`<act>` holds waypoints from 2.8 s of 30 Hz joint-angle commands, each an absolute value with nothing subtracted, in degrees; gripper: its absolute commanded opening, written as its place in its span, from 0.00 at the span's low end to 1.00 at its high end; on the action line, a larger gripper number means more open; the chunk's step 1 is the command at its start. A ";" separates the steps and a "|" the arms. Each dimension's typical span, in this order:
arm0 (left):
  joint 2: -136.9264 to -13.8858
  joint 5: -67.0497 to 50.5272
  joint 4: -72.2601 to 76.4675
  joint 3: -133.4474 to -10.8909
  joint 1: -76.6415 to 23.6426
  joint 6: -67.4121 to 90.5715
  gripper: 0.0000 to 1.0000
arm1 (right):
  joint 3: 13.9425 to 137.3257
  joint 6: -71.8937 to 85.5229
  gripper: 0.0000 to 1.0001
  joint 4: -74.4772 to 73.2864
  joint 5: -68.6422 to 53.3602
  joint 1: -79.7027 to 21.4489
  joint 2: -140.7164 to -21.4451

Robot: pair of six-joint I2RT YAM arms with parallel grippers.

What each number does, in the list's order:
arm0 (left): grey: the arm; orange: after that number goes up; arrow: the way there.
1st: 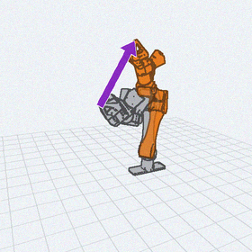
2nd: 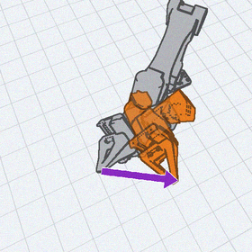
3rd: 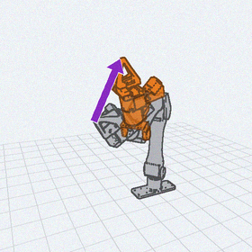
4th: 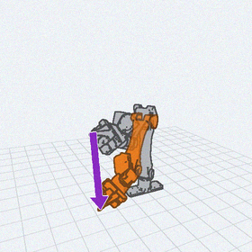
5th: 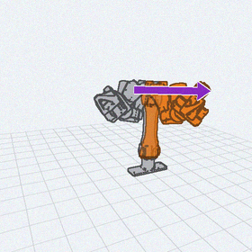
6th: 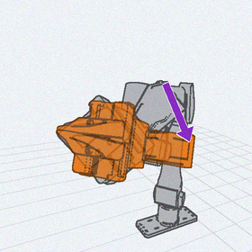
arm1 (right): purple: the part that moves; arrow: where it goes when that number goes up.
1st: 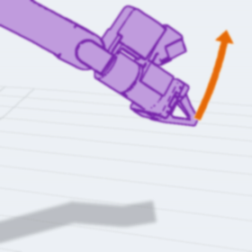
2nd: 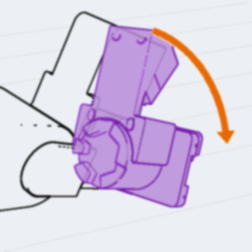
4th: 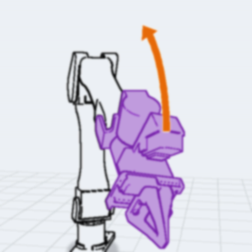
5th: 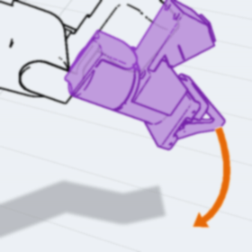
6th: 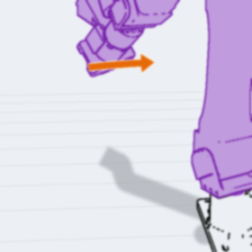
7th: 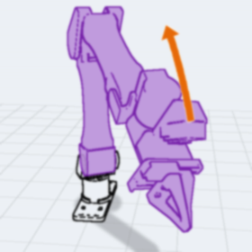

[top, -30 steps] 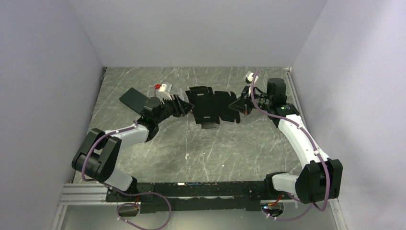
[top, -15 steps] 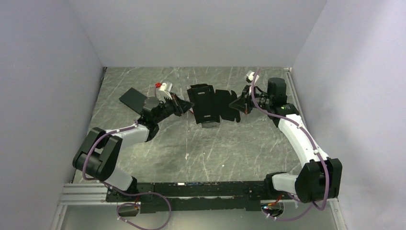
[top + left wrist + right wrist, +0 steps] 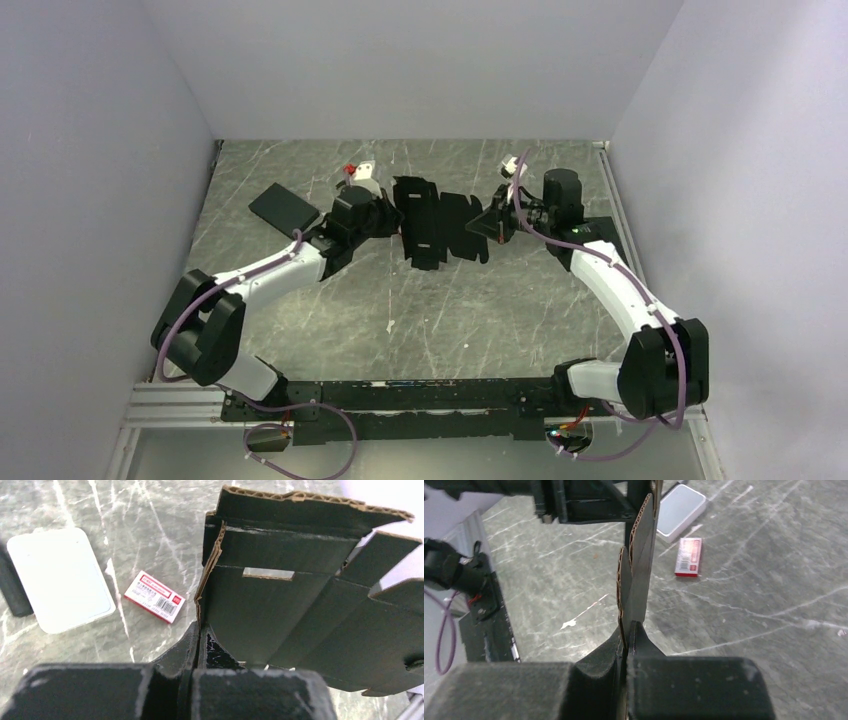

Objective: Fold the paper box
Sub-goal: Fold the paper box at the center of the board.

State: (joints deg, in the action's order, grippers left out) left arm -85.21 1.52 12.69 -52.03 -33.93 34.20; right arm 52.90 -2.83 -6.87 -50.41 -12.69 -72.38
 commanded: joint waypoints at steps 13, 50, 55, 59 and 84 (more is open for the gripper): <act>-88.64 8.23 8.75 -55.67 -40.94 45.21 0.00 | 49.99 4.09 0.00 -1.44 -40.07 -22.20 -76.24; -90.56 -0.18 10.80 -51.65 -36.83 46.08 0.00 | 46.92 3.37 0.00 0.30 -45.88 -23.29 -78.65; -90.05 -0.18 11.72 -51.67 -36.80 43.06 0.00 | 47.26 0.54 0.00 -1.98 -46.91 -21.63 -77.66; -89.52 1.31 12.52 -51.93 -36.91 41.29 0.00 | 47.48 -4.31 0.00 -3.41 -47.65 -21.16 -76.84; -84.20 2.84 13.98 -51.02 -36.91 28.14 0.00 | 55.33 -21.83 0.68 -21.57 -56.96 -16.00 -72.70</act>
